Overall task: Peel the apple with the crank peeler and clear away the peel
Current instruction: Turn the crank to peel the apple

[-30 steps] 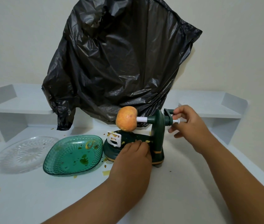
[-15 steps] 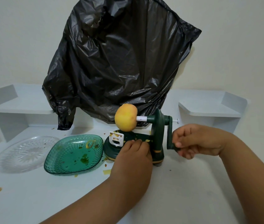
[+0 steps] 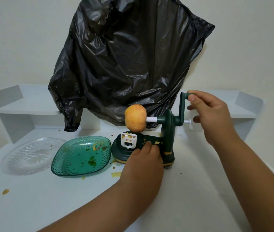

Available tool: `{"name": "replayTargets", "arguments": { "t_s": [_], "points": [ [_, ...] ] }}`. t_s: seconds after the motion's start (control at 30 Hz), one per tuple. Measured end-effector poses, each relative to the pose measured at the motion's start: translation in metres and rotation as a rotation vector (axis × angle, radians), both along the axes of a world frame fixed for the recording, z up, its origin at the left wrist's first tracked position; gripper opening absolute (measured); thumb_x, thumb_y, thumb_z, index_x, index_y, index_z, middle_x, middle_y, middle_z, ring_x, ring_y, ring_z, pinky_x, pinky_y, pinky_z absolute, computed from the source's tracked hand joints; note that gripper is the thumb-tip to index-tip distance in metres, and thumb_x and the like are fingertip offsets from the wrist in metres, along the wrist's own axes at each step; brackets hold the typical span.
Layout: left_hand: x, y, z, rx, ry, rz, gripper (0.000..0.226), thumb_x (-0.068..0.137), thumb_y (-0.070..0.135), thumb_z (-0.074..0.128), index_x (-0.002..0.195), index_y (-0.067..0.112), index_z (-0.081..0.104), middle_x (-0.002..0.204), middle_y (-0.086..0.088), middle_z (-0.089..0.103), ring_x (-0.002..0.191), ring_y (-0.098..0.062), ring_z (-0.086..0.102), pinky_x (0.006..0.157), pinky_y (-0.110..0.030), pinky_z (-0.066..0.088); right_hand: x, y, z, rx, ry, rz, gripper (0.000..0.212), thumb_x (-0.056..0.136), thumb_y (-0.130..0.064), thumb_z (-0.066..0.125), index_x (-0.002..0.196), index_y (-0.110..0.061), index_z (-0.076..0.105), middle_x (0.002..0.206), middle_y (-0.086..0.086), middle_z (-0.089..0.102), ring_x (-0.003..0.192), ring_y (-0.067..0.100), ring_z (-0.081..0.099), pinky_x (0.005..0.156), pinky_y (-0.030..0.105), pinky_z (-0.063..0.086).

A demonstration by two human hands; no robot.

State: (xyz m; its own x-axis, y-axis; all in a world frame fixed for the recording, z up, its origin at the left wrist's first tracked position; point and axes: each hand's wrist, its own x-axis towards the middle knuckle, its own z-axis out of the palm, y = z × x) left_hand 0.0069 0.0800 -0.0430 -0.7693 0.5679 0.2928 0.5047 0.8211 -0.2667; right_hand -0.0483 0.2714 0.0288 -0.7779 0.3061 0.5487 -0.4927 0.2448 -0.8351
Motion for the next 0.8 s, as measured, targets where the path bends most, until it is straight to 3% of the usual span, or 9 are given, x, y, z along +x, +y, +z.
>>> {"name": "replayTargets", "arguments": {
  "t_s": [0.07, 0.17, 0.33, 0.43, 0.53, 0.6, 0.63, 0.7, 0.8],
  "points": [
    [0.001, 0.000, 0.000, -0.029, -0.019, 0.011, 0.051, 0.096, 0.008, 0.032, 0.145, -0.001, 0.022, 0.147, -0.019, 0.031, 0.142, -0.036, 0.014, 0.104, -0.042, 0.029, -0.006, -0.003, -0.006, 0.061, -0.012, -0.041, 0.017, 0.091, -0.029, 0.064, 0.092, -0.044, 0.071, 0.089, -0.022, 0.071, 0.082, 0.003, 0.067, 0.063, 0.024, 0.051],
    [0.002, 0.001, 0.000, -0.043, -0.061, 0.037, 0.054, 0.096, 0.008, 0.031, 0.146, -0.004, 0.013, 0.152, -0.023, 0.022, 0.143, -0.037, 0.009, 0.105, -0.045, 0.027, -0.013, -0.001, -0.014, 0.284, -0.080, -0.107, 0.015, 0.092, -0.027, 0.061, 0.090, -0.037, 0.072, 0.089, -0.014, 0.072, 0.089, 0.010, 0.065, 0.075, 0.028, 0.050],
    [0.006, 0.003, 0.000, -0.006, -0.061, 0.041, 0.054, 0.096, 0.007, 0.032, 0.146, -0.003, 0.014, 0.151, -0.024, 0.022, 0.139, -0.036, 0.019, 0.103, -0.045, 0.030, -0.012, 0.010, -0.006, 0.616, -0.217, -0.173, 0.017, 0.090, -0.018, 0.062, 0.094, -0.027, 0.075, 0.075, -0.012, 0.066, 0.069, 0.011, 0.060, 0.065, 0.030, 0.050],
    [0.007, 0.004, 0.001, -0.005, -0.042, 0.038, 0.054, 0.094, 0.008, 0.037, 0.145, -0.002, 0.021, 0.149, -0.022, 0.030, 0.133, -0.033, 0.030, 0.097, -0.042, 0.036, -0.003, 0.004, -0.004, 0.846, -0.509, -0.065, 0.017, 0.088, -0.011, 0.062, 0.083, -0.022, 0.073, 0.071, -0.004, 0.071, 0.068, 0.012, 0.067, 0.061, 0.029, 0.053],
    [0.007, 0.001, 0.005, 0.013, 0.045, 0.081, 0.053, 0.089, 0.017, 0.049, 0.139, 0.003, 0.041, 0.138, -0.015, 0.049, 0.123, -0.026, 0.046, 0.087, -0.035, 0.046, 0.013, 0.009, 0.001, 0.824, -0.760, 0.309, 0.018, 0.086, -0.007, 0.063, 0.073, -0.018, 0.070, 0.075, 0.001, 0.074, 0.068, 0.012, 0.071, 0.058, 0.026, 0.052],
    [0.005, 0.002, -0.001, 0.018, -0.019, 0.027, 0.055, 0.093, 0.011, 0.043, 0.144, -0.002, 0.026, 0.144, -0.020, 0.038, 0.128, -0.031, 0.037, 0.092, -0.039, 0.041, 0.025, 0.019, 0.009, 0.754, -0.804, 0.568, 0.010, 0.081, -0.012, 0.071, 0.071, -0.014, 0.072, 0.072, 0.008, 0.071, 0.058, 0.014, 0.066, 0.053, 0.023, 0.049],
    [0.004, 0.003, -0.001, 0.007, -0.051, 0.019, 0.056, 0.094, 0.009, 0.040, 0.145, -0.003, 0.020, 0.146, -0.021, 0.032, 0.129, -0.033, 0.032, 0.094, -0.041, 0.039, 0.030, 0.024, 0.013, 0.651, -0.770, 0.669, 0.006, 0.076, -0.016, 0.073, 0.072, -0.011, 0.073, 0.068, 0.010, 0.069, 0.050, 0.014, 0.060, 0.049, 0.022, 0.047],
    [0.003, 0.004, 0.001, 0.003, -0.054, 0.024, 0.056, 0.095, 0.008, 0.040, 0.145, -0.003, 0.018, 0.147, -0.021, 0.029, 0.130, -0.033, 0.029, 0.095, -0.042, 0.038, 0.032, 0.029, 0.021, 0.341, -0.601, 0.746, 0.018, 0.072, -0.023, 0.070, 0.073, -0.005, 0.073, 0.057, 0.012, 0.060, 0.039, 0.013, 0.047, 0.042, 0.021, 0.040],
    [0.003, 0.005, 0.001, -0.016, -0.063, 0.029, 0.054, 0.095, 0.008, 0.039, 0.145, -0.003, 0.020, 0.148, -0.022, 0.029, 0.131, -0.034, 0.028, 0.096, -0.042, 0.037, 0.023, 0.020, 0.022, 0.012, -0.292, 0.593, 0.031, 0.084, -0.029, 0.057, 0.064, -0.010, 0.070, 0.054, 0.009, 0.054, 0.037, 0.014, 0.037, 0.047, 0.026, 0.034]
  ]
}}
